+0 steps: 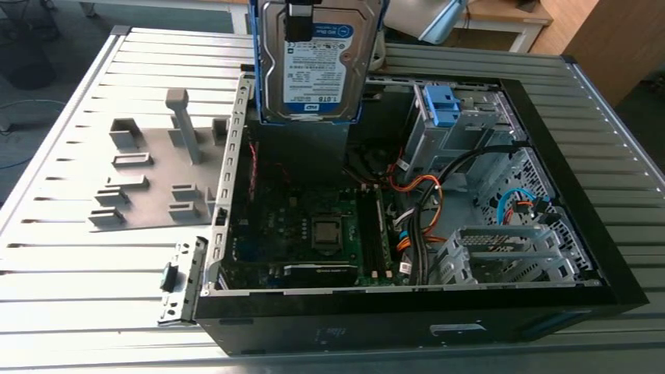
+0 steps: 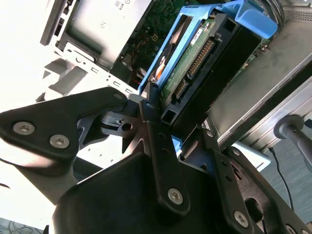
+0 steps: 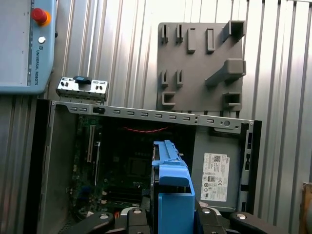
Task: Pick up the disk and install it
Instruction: 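Pick up the disk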
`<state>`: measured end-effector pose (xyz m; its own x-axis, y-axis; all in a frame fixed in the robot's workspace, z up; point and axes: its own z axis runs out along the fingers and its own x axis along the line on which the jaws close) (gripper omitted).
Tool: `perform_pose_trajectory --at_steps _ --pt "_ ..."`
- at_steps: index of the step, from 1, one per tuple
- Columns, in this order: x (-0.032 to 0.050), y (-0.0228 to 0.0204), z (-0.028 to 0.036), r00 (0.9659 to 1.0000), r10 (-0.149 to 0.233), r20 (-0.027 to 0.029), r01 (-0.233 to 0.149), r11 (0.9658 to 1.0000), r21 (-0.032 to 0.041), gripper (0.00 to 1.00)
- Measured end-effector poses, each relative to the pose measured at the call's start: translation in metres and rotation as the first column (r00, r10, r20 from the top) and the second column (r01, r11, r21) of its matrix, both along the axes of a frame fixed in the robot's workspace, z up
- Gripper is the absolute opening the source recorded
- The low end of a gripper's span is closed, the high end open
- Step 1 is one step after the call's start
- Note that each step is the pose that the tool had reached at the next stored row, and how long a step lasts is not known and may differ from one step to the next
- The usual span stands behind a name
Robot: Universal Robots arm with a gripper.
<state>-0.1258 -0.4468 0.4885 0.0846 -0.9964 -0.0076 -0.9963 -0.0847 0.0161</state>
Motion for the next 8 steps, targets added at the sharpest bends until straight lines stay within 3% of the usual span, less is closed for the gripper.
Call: perform_pose_trajectory --at_steps 8 --pt "0.0012 -0.0051 -0.0001 1.0 0.0 0.0 0.0 1.0 0.0 0.37"
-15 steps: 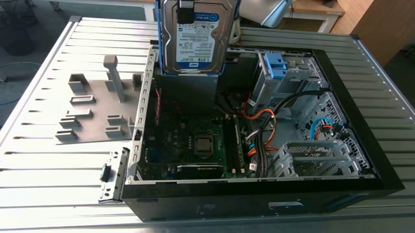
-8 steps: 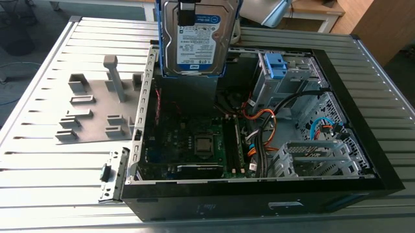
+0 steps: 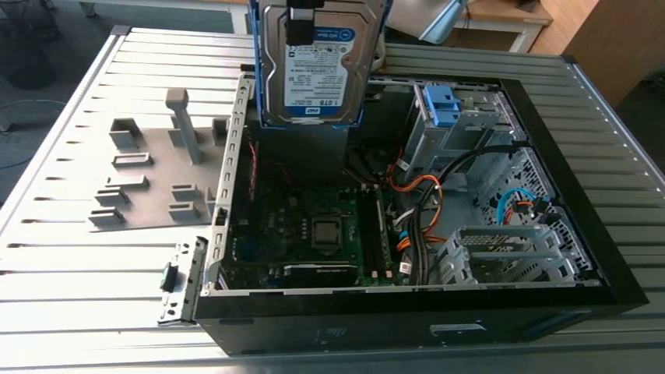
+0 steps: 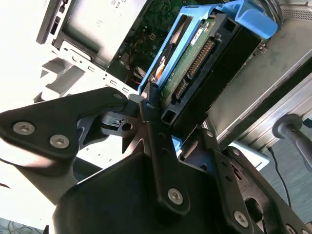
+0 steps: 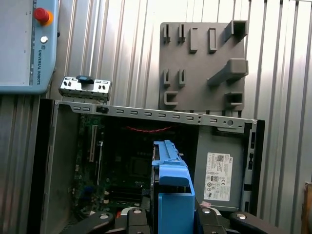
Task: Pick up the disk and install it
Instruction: 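Pick up the disk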
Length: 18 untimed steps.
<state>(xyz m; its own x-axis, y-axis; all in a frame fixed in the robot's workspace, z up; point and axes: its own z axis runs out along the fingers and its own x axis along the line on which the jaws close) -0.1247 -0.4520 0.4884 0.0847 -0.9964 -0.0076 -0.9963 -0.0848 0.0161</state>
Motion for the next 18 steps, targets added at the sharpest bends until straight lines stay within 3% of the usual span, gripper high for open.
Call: perform_pose_trajectory --at_steps 18 --pt "0.0033 -0.0115 -0.0003 1.0 0.0 0.0 0.0 1.0 0.0 0.37"
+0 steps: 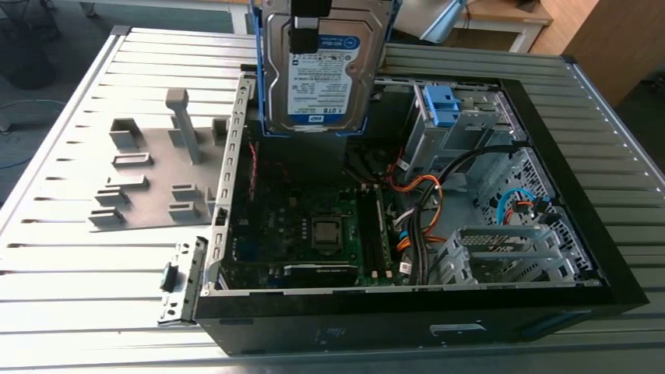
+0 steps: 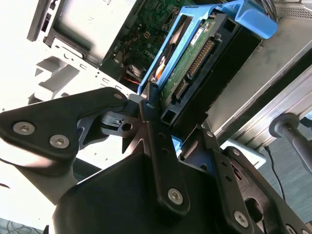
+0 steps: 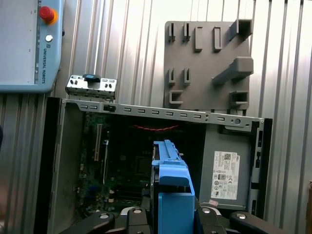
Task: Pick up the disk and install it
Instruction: 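Pick up the disk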
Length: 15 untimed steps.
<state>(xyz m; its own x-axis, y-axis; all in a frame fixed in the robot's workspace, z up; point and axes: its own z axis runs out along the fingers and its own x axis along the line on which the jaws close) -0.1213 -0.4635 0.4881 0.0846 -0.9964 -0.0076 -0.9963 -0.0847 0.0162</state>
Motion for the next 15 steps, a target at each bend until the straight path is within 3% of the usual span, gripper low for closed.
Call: perform_pose_trajectory --at_steps 15 --pt "0.0019 -0.0107 -0.0002 1.0 0.0 0.0 0.0 1.0 -0.0001 0.37"
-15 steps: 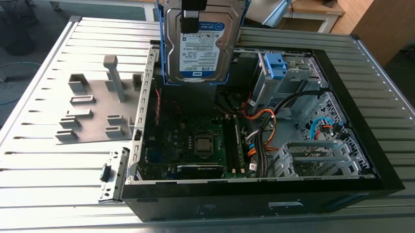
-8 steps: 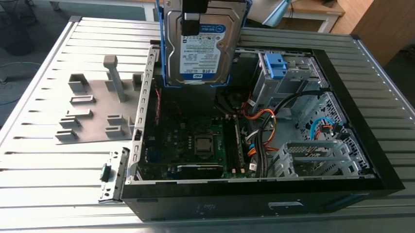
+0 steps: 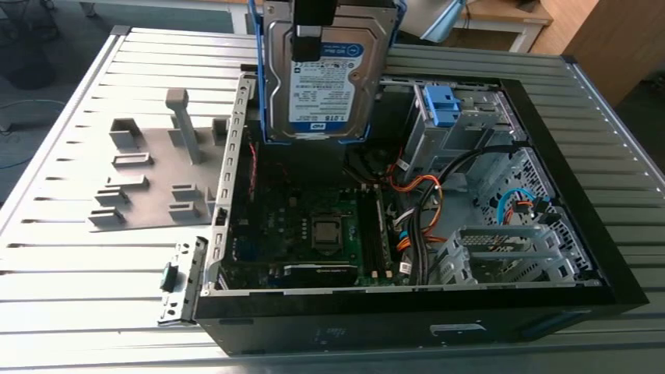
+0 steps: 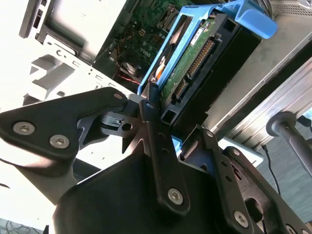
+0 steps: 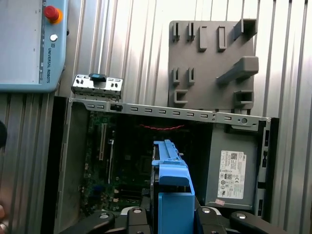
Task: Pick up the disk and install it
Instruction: 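Pick up the disk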
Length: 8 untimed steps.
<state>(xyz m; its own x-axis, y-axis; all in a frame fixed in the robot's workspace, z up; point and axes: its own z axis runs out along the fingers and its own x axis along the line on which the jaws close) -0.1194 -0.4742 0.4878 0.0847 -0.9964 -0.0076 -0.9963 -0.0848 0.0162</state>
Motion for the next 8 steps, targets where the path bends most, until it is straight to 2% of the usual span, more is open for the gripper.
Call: perform_pose_trajectory --at_steps 8 --pt "0.0011 -0.0048 -0.0001 1.0 0.0 0.0 0.0 1.0 0.0 0.37"
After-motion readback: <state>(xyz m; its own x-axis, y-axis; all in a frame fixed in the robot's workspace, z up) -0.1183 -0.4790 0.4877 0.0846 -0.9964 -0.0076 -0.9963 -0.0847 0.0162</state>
